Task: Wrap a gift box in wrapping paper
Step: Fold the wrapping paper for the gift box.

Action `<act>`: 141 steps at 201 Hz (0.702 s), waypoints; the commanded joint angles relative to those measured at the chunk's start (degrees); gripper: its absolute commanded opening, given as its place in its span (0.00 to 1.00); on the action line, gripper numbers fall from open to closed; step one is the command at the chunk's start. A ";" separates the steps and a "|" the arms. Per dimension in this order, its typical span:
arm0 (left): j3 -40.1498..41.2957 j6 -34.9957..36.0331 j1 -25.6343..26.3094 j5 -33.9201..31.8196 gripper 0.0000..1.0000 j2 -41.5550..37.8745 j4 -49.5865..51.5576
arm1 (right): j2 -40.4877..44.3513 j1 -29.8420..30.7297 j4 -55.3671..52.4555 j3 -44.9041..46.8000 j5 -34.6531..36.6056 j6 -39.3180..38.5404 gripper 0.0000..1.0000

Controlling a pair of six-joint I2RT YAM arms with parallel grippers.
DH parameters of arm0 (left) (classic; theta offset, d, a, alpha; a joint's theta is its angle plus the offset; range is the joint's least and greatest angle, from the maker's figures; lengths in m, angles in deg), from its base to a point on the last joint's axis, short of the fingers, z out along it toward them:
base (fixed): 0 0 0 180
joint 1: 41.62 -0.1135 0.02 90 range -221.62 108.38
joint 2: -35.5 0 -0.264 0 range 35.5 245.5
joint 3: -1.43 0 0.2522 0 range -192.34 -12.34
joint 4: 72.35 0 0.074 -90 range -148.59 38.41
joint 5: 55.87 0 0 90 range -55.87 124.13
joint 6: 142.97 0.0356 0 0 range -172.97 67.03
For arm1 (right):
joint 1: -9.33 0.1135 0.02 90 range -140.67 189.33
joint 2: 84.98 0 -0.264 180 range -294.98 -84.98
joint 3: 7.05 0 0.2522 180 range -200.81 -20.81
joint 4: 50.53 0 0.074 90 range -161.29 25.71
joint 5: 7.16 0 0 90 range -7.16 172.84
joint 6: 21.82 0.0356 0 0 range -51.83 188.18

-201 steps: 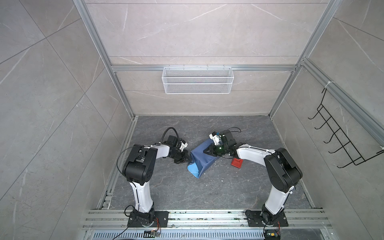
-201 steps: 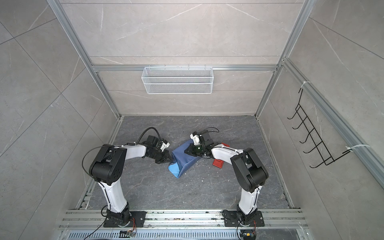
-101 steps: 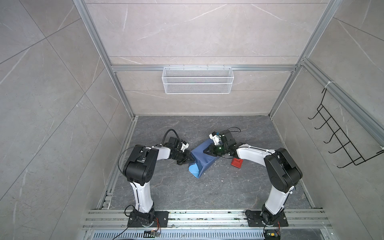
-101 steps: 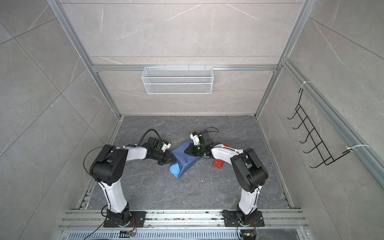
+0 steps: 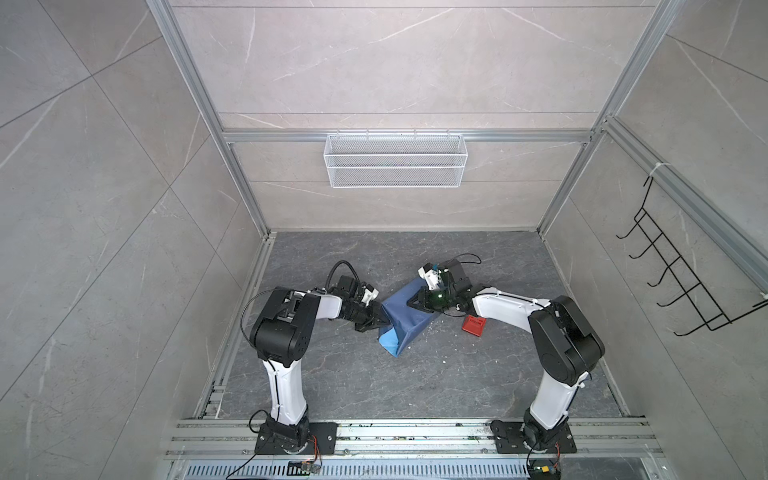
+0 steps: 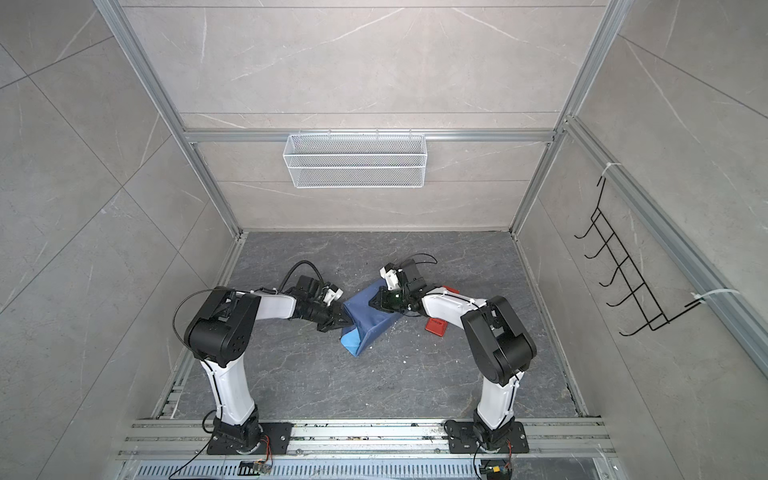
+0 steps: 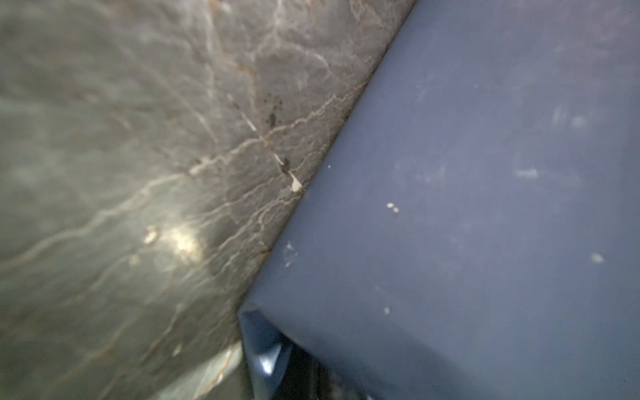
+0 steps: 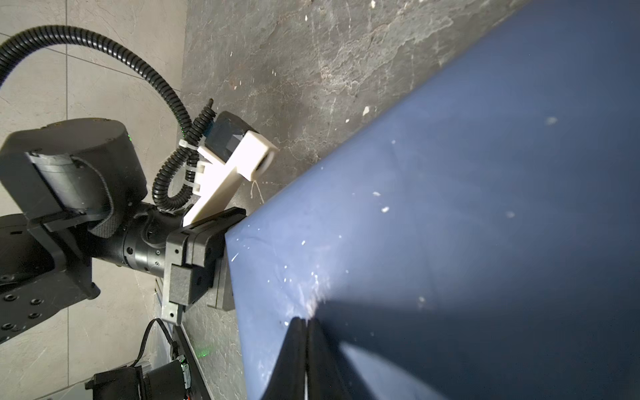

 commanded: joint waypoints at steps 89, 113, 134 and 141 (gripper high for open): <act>2.21 -1.06 -1.07 -9.85 0.00 -0.66 4.13 | -1.04 1.53 -8.30 1.92 1.53 -1.53 0.09; 5.44 -0.82 -1.46 -12.64 0.00 -4.57 5.74 | -0.69 1.49 -9.91 1.47 2.58 -2.22 0.09; 5.31 1.09 -1.78 -11.70 0.00 -4.05 10.69 | -0.46 1.55 -8.96 1.56 1.38 -1.47 0.09; 5.26 1.97 -2.07 -11.73 0.00 -3.31 12.66 | -0.52 1.57 -9.38 1.35 1.49 -1.91 0.09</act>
